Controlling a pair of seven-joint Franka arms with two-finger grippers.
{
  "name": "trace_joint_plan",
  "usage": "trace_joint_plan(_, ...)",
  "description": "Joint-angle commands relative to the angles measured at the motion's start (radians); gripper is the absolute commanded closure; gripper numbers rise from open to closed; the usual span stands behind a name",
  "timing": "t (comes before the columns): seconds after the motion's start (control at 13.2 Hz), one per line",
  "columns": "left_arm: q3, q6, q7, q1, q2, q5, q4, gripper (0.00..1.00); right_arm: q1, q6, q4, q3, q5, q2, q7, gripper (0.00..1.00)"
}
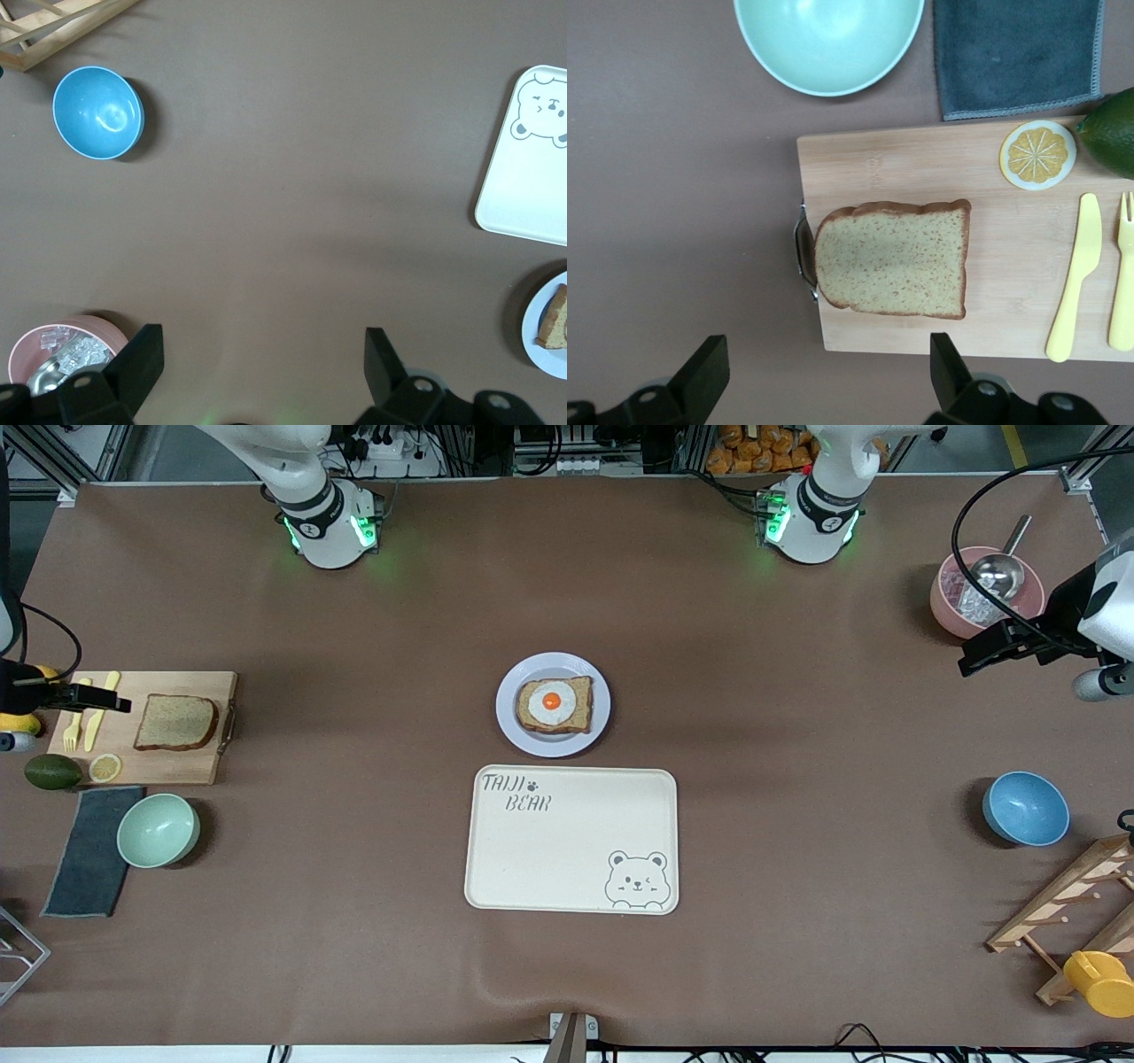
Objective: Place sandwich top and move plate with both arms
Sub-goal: 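Lower the right gripper and grasp the bread slice edge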
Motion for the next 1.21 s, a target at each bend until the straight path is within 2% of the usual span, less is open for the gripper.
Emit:
trace_joint_plan(0.0,-0.005,0.009,0.006,0.009,-0.006,0.001,0.001,0.0,-0.042,0.063,-0.032,0.013,0.016,0.015,-0.054,0.0)
trace_joint_plan(0.23,-0.005,0.012,0.006,0.008,-0.006,0.001,-0.001,0.0,-0.083,0.198,-0.113,0.013,0.062,0.032,-0.162,0.0)
trace_joint_plan(0.61,-0.005,0.012,0.006,0.006,-0.006,0.001,-0.001,0.0,-0.13,0.24,-0.112,0.015,0.082,0.11,-0.224,0.12)
trace_joint_plan(0.76,-0.005,0.012,0.006,0.006,-0.004,0.001,-0.001,0.0,-0.134,0.269,-0.112,0.013,0.095,0.137,-0.24,0.13)
trace_joint_plan(0.91,-0.005,0.012,0.006,0.006,-0.004,0.001,-0.001,0.0,-0.134,0.307,-0.112,0.013,0.095,0.165,-0.242,0.19)
trace_joint_plan(1.14,-0.005,0.014,0.005,0.006,-0.004,0.001,-0.001,0.0,-0.136,0.323,-0.109,0.013,0.096,0.18,-0.252,0.2)
